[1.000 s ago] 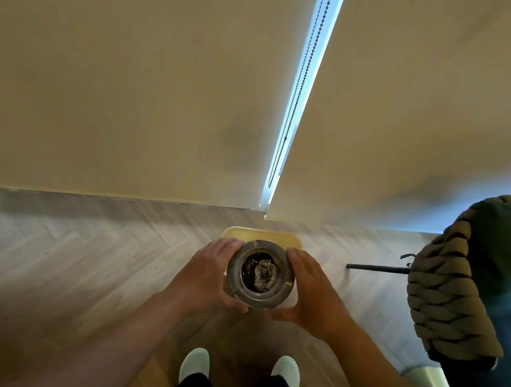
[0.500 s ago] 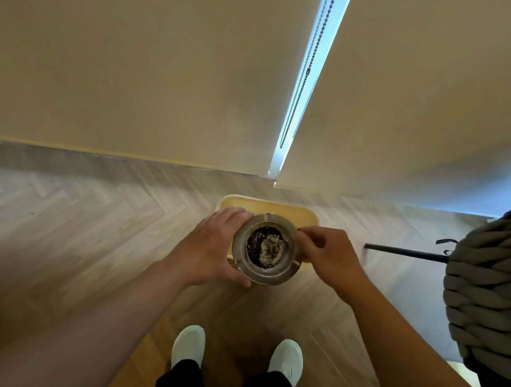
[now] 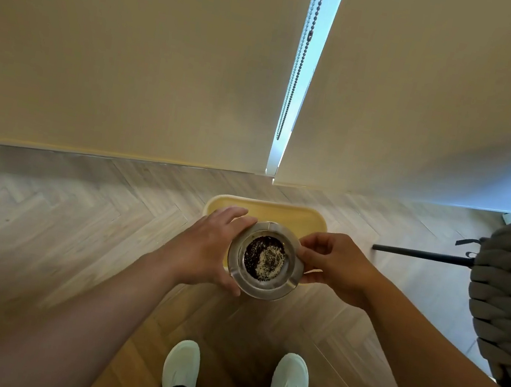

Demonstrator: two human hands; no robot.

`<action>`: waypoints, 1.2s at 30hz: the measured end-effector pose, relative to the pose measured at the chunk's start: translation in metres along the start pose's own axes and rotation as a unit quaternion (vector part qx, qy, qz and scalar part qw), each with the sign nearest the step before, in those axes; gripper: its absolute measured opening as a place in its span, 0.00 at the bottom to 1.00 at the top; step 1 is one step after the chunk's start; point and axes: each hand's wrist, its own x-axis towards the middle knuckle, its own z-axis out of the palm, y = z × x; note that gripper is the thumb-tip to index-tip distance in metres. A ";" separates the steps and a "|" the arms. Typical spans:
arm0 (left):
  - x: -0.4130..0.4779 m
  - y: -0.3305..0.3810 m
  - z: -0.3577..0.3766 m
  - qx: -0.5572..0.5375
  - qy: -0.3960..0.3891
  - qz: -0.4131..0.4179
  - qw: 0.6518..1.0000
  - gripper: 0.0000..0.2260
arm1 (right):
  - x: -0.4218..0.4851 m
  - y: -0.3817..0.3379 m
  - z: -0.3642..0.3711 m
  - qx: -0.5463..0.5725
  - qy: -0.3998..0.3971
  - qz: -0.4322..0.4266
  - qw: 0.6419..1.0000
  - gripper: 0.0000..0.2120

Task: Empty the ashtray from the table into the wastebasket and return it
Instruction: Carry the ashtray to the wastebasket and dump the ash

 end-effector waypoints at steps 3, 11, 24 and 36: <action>0.013 -0.002 -0.002 0.021 -0.014 0.012 1.000 0.55 | 0.005 0.003 -0.008 0.002 -0.020 0.001 1.000 0.07; 0.033 -0.019 0.005 0.027 0.004 -0.012 1.000 0.59 | 0.021 0.013 -0.017 0.023 0.060 0.007 0.998 0.05; 0.034 -0.062 0.045 0.129 0.057 -0.049 0.989 0.67 | 0.046 0.035 -0.012 0.001 0.165 -0.033 0.986 0.04; 0.037 -0.069 0.056 0.108 0.061 -0.044 0.991 0.68 | 0.032 0.047 0.010 -0.365 0.192 -0.403 0.817 0.03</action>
